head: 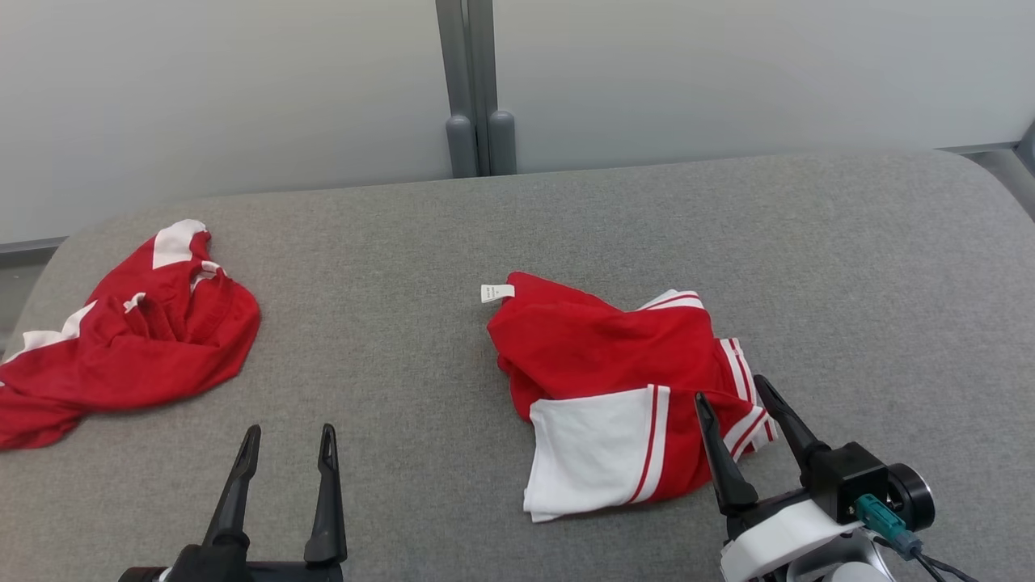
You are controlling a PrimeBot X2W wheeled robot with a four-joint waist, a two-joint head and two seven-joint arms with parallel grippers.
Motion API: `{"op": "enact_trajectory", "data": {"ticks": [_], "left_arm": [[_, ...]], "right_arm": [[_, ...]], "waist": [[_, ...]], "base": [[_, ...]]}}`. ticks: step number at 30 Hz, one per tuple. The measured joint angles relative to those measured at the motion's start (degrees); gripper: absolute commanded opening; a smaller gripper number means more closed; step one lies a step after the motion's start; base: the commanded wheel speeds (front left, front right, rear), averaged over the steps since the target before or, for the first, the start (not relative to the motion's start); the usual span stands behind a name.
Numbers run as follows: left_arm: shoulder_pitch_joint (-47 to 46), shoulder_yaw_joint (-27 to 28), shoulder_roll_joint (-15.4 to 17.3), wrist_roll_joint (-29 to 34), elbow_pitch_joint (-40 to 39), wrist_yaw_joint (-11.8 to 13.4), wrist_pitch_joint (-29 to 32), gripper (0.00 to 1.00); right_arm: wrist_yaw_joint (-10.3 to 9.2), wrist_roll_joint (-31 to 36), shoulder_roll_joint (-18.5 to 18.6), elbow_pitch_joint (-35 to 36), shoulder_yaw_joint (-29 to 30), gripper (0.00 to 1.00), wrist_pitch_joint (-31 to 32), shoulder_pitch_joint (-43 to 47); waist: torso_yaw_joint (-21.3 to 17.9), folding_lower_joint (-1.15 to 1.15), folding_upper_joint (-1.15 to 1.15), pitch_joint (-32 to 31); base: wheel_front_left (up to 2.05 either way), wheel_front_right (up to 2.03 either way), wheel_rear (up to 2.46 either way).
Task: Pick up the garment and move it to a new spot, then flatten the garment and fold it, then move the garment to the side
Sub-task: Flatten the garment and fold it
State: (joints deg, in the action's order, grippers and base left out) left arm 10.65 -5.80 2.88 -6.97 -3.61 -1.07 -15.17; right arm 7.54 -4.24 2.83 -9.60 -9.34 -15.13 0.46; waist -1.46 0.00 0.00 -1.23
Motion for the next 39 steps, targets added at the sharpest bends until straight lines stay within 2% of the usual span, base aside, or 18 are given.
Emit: {"op": "enact_trajectory", "data": {"ticks": [12, 18, 20, 24, 29, 32, 39], "left_arm": [[-0.03, -0.31, 0.00, -0.03, 0.27, -0.19, 0.00, 1.00], [-2.65, -4.49, 0.00, 0.69, 2.03, -4.25, 0.00, 1.00], [-4.88, -7.28, 0.13, 1.33, 3.49, -5.50, 0.00, 1.00], [-10.31, -13.69, 2.24, 2.46, 5.64, -6.22, 0.00, 1.00], [-20.17, -28.86, 8.86, -0.07, 10.54, -6.44, 0.00, 1.00], [-26.25, -35.17, 12.61, -1.54, 14.51, -6.45, 0.58, 1.00], [-39.96, -48.08, 17.19, -6.42, 17.31, -6.47, 5.22, 1.00]], "right_arm": [[0.00, 0.01, 0.00, 0.05, -0.14, 1.00, 0.00, -0.01], [0.00, 0.70, -0.02, 0.29, 0.52, 1.00, 0.01, -0.34], [0.00, 0.99, 0.02, 0.38, 0.99, 1.00, 0.00, -0.96], [0.00, 1.35, 0.00, 0.75, 1.58, 1.00, 0.00, -2.00], [0.00, 1.33, 0.05, 1.64, 3.07, 1.00, 0.00, -3.85], [0.00, 0.97, 0.01, 2.24, 3.58, 1.00, 0.00, -4.97], [0.00, -0.36, 0.07, 3.05, 3.80, 1.00, 0.01, -7.05]], "waist": [[-0.34, 0.00, 0.00, 0.35], [-1.03, 0.00, 0.00, 1.49], [-1.67, 0.00, 0.00, 2.05], [-3.36, 0.00, 0.00, 3.28], [-6.11, 0.00, 0.00, 5.87], [-7.99, 0.00, 0.00, 7.48], [-11.85, 0.00, 0.00, 11.88]], "base": [[0.00, 0.00, 0.00], [0.00, 0.00, 0.00], [0.00, 0.00, 0.00], [0.00, 0.00, 0.00], [0.00, 0.00, 0.00], [0.00, 0.00, 0.00], [0.00, 0.00, 0.00]]}}
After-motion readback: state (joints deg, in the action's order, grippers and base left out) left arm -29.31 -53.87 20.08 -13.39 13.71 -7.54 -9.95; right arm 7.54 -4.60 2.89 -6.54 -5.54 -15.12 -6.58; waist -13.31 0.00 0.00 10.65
